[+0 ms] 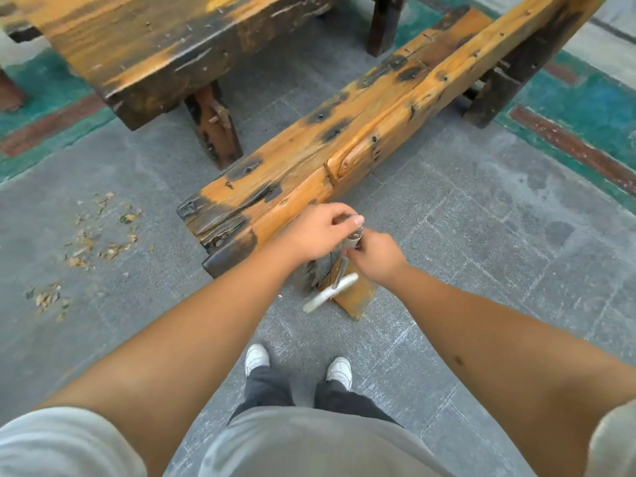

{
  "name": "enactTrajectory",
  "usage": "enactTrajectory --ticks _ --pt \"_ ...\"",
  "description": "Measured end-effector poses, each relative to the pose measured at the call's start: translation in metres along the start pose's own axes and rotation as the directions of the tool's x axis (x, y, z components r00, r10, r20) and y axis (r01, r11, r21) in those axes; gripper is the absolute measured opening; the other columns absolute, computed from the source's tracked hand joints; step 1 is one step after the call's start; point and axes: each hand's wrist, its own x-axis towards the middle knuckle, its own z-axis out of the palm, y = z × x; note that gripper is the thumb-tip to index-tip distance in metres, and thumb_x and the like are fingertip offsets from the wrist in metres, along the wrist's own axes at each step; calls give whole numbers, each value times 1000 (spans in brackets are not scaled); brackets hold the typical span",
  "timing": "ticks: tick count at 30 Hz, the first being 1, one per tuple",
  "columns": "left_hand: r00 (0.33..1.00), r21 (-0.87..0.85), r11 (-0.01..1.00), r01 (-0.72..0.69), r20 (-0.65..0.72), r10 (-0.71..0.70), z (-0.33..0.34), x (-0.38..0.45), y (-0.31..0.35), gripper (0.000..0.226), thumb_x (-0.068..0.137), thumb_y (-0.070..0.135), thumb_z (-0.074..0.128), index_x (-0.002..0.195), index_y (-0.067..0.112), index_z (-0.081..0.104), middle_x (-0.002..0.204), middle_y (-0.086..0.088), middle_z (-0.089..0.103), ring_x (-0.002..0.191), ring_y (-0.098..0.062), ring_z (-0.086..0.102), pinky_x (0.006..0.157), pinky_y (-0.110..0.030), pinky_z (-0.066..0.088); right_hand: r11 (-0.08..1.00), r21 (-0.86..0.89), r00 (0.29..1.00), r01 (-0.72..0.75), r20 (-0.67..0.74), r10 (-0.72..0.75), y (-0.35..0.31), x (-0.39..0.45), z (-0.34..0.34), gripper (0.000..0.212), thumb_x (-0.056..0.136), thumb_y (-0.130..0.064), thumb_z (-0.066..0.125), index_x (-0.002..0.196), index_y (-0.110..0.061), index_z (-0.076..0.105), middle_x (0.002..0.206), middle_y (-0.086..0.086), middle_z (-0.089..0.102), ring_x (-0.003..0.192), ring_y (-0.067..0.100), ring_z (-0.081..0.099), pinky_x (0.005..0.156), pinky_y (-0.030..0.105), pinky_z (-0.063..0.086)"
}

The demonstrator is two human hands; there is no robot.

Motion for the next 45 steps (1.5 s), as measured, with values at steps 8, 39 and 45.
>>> enactTrajectory --ticks 8,39,45 --pt "789 -516 629 581 167 -592 11 -119 -72 48 95 55 31 105 20 62 98 -7 66 81 -19 60 68 -31 46 919 -105 924 381 60 -377 -88 -55 31 23 82 -36 64 95 -17 61 79 7 70 73 31 66 61 31 46" --pt "534 -972 111 -208 -208 -820 -312 -444 -417 75 97 11 47 149 33 -3 152 -16 29 95 -28 60 69 -39 49 922 188 503 -339 864 9 -663 -78 331 11 95 -8 41 86 -7 47 59 7 47 43 13 46 39 19 44" --pt "519 -981 18 -196 -119 -846 -415 -420 -513 17 96 22 51 112 19 50 118 -15 61 103 -27 59 94 -45 46 881 287 539 -377 841 -43 -737 7 367 6 90 1 50 93 -4 48 62 11 52 46 15 51 40 23 46"
